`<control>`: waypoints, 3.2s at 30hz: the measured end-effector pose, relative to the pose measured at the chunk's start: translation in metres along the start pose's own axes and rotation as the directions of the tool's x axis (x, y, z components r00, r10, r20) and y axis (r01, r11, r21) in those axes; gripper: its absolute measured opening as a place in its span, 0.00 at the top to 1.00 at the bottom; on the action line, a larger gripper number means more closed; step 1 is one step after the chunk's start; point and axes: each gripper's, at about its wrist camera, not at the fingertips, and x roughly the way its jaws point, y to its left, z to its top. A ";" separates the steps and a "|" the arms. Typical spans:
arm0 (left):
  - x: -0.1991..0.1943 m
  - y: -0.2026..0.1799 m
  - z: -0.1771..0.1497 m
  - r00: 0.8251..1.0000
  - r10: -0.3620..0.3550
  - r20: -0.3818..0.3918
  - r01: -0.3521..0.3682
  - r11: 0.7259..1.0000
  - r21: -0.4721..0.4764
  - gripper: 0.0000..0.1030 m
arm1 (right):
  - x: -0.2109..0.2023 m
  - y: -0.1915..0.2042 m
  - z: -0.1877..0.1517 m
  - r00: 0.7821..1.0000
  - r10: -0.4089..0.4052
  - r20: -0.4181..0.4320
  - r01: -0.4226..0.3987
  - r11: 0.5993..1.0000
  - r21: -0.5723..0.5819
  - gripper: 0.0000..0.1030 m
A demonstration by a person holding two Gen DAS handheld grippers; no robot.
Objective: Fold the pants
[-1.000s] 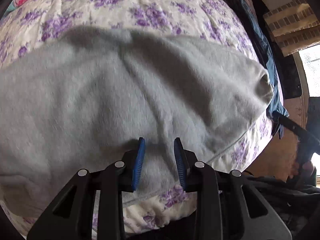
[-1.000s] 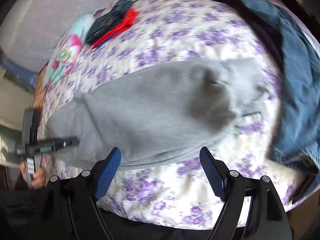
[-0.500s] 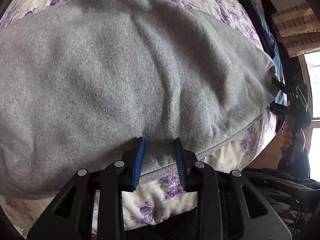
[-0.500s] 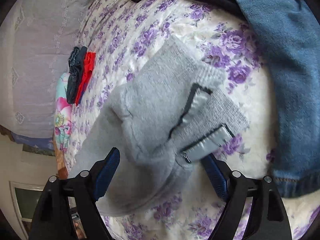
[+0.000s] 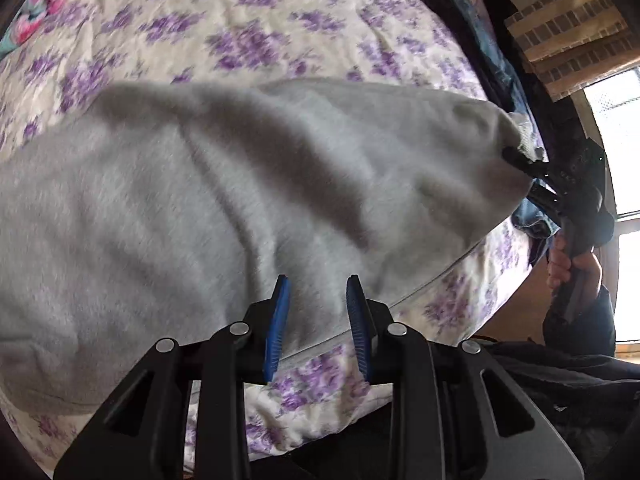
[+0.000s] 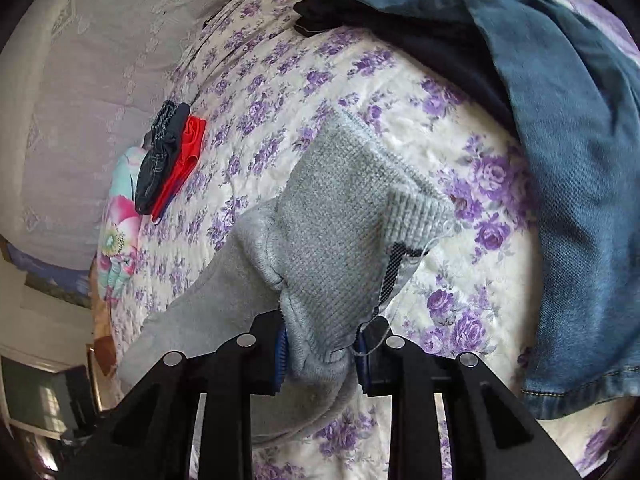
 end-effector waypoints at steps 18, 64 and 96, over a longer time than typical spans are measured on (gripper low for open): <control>0.119 -0.114 0.060 0.997 0.072 -0.042 -0.065 0.987 0.149 0.73 | -0.023 0.078 -0.011 0.997 -0.072 -0.011 0.068 0.969 -0.239 0.73; -0.063 0.215 -0.080 0.962 0.200 0.186 -0.072 0.842 -0.535 0.76 | 0.139 0.320 -0.188 0.913 -0.177 -0.367 -0.220 0.543 -0.810 0.29; -0.160 0.200 -0.154 0.892 0.266 0.366 0.007 0.800 -0.600 0.09 | 0.066 0.332 -0.126 0.922 -0.092 -0.376 -0.244 0.616 -0.749 0.64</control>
